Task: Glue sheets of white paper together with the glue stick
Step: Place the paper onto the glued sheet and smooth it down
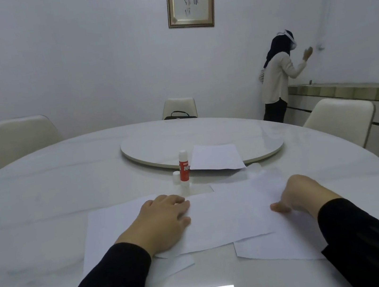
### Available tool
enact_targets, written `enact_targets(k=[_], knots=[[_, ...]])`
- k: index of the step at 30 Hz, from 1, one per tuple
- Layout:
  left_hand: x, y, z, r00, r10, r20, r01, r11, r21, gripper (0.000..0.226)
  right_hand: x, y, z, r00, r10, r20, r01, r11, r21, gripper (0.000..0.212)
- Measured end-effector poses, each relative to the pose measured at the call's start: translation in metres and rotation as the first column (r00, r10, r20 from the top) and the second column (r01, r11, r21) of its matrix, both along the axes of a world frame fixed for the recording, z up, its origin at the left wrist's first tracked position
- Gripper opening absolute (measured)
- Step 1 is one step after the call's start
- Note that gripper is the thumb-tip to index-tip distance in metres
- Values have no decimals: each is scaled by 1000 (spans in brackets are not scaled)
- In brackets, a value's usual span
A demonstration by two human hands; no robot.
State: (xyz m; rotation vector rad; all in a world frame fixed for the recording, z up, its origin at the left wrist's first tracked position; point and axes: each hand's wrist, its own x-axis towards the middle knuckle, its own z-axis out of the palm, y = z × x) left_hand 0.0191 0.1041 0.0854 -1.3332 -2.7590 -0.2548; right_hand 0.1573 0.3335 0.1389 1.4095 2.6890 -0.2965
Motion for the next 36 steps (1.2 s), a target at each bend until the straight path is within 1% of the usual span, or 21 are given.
enact_targets(k=[2, 4, 6, 8, 10, 13, 16, 17, 19, 20, 22, 24, 26, 30, 33, 34, 36], knots=[[-2, -1, -1, 1000, -5, 0, 5, 1000, 3, 47, 2, 9, -3, 993, -27, -115, 21, 999, -50, 66], [-2, 0, -2, 1000, -10, 11, 10, 1000, 13, 46, 8, 16, -6, 948, -46, -316, 18, 996, -90, 59], [-2, 2, -2, 1000, -15, 24, 14, 999, 38, 45, 13, 20, -9, 898, -43, -438, 11, 997, -77, 42], [-3, 2, -1, 999, -20, 37, 18, 997, 70, 43, 16, 20, -12, 868, -21, -497, 8, 1000, -28, 21], [-3, 1, -1, 999, -25, 47, 21, 996, 91, 43, 20, 18, -13, 852, -9, -523, 9, 1000, -3, 10], [-3, 0, -1, 999, -28, 40, 24, 995, 95, 42, 25, 19, -18, 835, 26, -550, 18, 997, 75, 11], [-2, 0, -1, 999, -31, 39, 27, 995, 97, 42, 28, 19, -19, 791, 39, -611, 2, 998, 66, 4], [-2, 0, -1, 999, -31, 39, 27, 995, 101, 42, 29, 19, -20, 776, 65, -627, -10, 996, 91, 2], [-2, -1, -1, 999, -29, 35, 25, 994, 106, 43, 31, 19, -22, 724, 147, -674, -42, 985, 169, 5], [-2, -1, -1, 999, -27, 35, 23, 994, 105, 43, 33, 18, -23, 692, 172, -701, -61, 982, 180, 8], [-3, -1, -2, 999, -24, 34, 20, 994, 103, 43, 36, 19, -25, 662, 159, -732, -101, 987, 122, 13], [-3, 0, -2, 999, -25, 36, 21, 994, 106, 43, 40, 20, -25, 691, 101, -715, -141, 990, 4, 12], [-4, 0, -2, 999, -31, 37, 27, 994, 104, 43, 45, 23, -20, 720, 6, -694, -147, 978, -144, 10], [-4, 0, -1, 999, -27, 43, 23, 995, 95, 43, 56, 34, -6, 746, -130, -653, -187, 900, -393, 14], [-5, 2, 5, 998, -14, 57, 7, 991, 133, 39, 59, 37, -2, 704, -189, -684, -251, 835, -490, 24], [-4, 2, 7, 996, -18, 87, 4, 987, 159, 39, 60, 36, -2, 690, -209, -693, -267, 817, -512, 25], [-1, 3, 10, 986, -46, 157, 14, 980, 198, 44, 61, 33, 0, 701, -208, -682, -295, 786, -544, 23]])
